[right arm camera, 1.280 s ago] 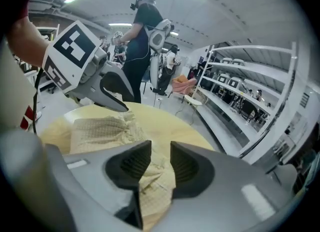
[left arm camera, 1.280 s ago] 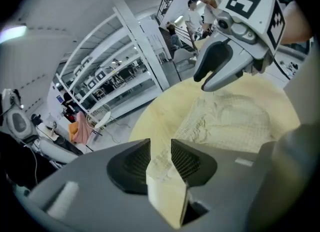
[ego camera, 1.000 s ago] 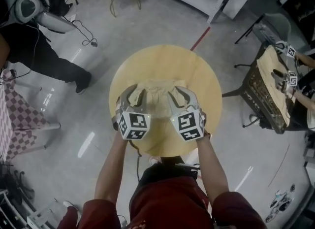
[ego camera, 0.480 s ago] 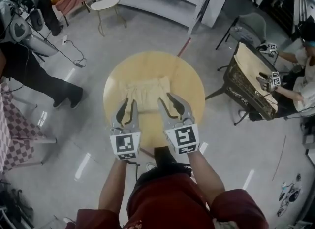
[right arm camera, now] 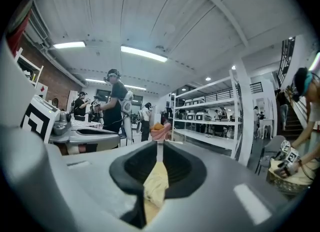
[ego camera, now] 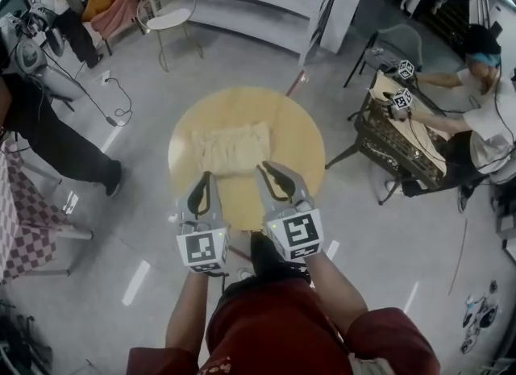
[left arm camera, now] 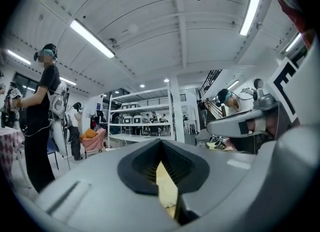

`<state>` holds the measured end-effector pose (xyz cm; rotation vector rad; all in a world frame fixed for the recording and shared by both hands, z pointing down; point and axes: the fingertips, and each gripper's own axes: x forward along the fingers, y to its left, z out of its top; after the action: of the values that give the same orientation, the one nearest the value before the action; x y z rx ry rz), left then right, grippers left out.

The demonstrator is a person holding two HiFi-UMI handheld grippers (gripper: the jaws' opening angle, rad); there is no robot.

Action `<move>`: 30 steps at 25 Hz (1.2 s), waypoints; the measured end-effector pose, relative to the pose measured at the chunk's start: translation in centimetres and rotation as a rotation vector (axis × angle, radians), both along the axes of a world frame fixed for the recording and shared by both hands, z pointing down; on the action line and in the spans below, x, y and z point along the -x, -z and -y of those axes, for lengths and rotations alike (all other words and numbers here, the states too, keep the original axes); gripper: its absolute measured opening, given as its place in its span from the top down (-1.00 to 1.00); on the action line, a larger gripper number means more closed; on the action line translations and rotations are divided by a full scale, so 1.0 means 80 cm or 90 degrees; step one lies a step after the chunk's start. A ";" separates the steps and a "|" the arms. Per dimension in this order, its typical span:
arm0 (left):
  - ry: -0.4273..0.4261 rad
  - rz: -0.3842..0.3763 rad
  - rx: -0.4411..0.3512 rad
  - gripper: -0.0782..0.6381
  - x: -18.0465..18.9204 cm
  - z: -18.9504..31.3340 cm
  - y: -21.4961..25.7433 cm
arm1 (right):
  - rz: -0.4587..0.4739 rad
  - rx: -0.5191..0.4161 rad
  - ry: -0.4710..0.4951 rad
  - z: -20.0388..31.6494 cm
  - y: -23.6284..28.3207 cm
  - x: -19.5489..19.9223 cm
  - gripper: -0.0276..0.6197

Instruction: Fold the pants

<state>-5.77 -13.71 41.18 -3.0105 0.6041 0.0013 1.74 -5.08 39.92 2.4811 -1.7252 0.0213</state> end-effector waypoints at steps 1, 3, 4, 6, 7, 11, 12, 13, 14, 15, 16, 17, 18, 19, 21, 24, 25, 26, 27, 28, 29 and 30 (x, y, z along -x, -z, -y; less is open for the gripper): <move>0.001 -0.004 -0.004 0.76 0.002 -0.007 0.003 | 0.001 -0.006 -0.006 -0.009 0.005 0.000 0.82; 0.003 -0.013 -0.017 0.76 0.005 -0.018 0.012 | 0.003 -0.021 -0.016 -0.022 0.013 0.001 0.90; 0.005 -0.018 -0.024 0.76 0.008 -0.022 0.017 | 0.005 -0.026 -0.016 -0.025 0.016 0.004 0.91; 0.011 -0.022 -0.031 0.76 0.017 -0.025 0.021 | 0.006 -0.028 -0.011 -0.026 0.016 0.013 0.91; 0.014 -0.023 -0.033 0.76 0.021 -0.025 0.022 | 0.006 -0.027 -0.008 -0.025 0.015 0.019 0.91; 0.019 -0.024 -0.035 0.76 0.033 -0.026 0.021 | 0.000 -0.025 -0.001 -0.025 0.013 0.032 0.91; 0.020 -0.024 -0.036 0.76 0.034 -0.027 0.021 | -0.002 -0.025 -0.001 -0.025 0.013 0.033 0.91; 0.020 -0.023 -0.037 0.76 0.035 -0.027 0.021 | -0.002 -0.024 -0.002 -0.026 0.013 0.033 0.91; 0.021 -0.023 -0.037 0.76 0.036 -0.028 0.020 | -0.001 -0.024 -0.004 -0.027 0.012 0.034 0.91; 0.021 -0.024 -0.036 0.76 0.037 -0.028 0.020 | 0.000 -0.024 -0.005 -0.027 0.012 0.034 0.91; 0.021 -0.025 -0.035 0.76 0.038 -0.028 0.020 | 0.000 -0.023 -0.006 -0.027 0.012 0.035 0.91; 0.020 -0.026 -0.035 0.76 0.039 -0.028 0.020 | -0.002 -0.023 -0.008 -0.028 0.012 0.036 0.91; 0.018 -0.026 -0.036 0.76 0.040 -0.029 0.020 | -0.003 -0.023 -0.010 -0.029 0.012 0.037 0.91; 0.017 -0.027 -0.038 0.76 0.039 -0.030 0.020 | -0.004 -0.023 -0.011 -0.030 0.012 0.036 0.91; 0.012 -0.029 -0.039 0.76 0.036 -0.032 0.021 | -0.005 -0.022 -0.015 -0.032 0.011 0.034 0.91; 0.001 -0.033 -0.040 0.76 0.028 -0.037 0.023 | -0.007 -0.019 -0.024 -0.038 0.010 0.029 0.91; -0.003 -0.034 -0.040 0.76 0.025 -0.038 0.022 | -0.009 -0.018 -0.027 -0.040 0.009 0.027 0.91; -0.007 -0.033 -0.041 0.76 0.023 -0.039 0.022 | -0.011 -0.017 -0.031 -0.041 0.009 0.026 0.91; -0.010 -0.033 -0.041 0.76 0.022 -0.041 0.021 | -0.012 -0.017 -0.035 -0.042 0.009 0.024 0.91; -0.014 -0.031 -0.041 0.76 0.021 -0.042 0.019 | -0.013 -0.017 -0.039 -0.044 0.010 0.023 0.91; -0.017 -0.030 -0.040 0.76 0.019 -0.043 0.018 | -0.013 -0.018 -0.043 -0.046 0.010 0.021 0.91; -0.020 -0.029 -0.039 0.76 0.018 -0.046 0.017 | -0.013 -0.018 -0.046 -0.048 0.011 0.019 0.91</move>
<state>-7.17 -10.07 39.82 -2.9677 0.5503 0.0878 0.18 -1.21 39.03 2.5537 -1.6383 -0.0205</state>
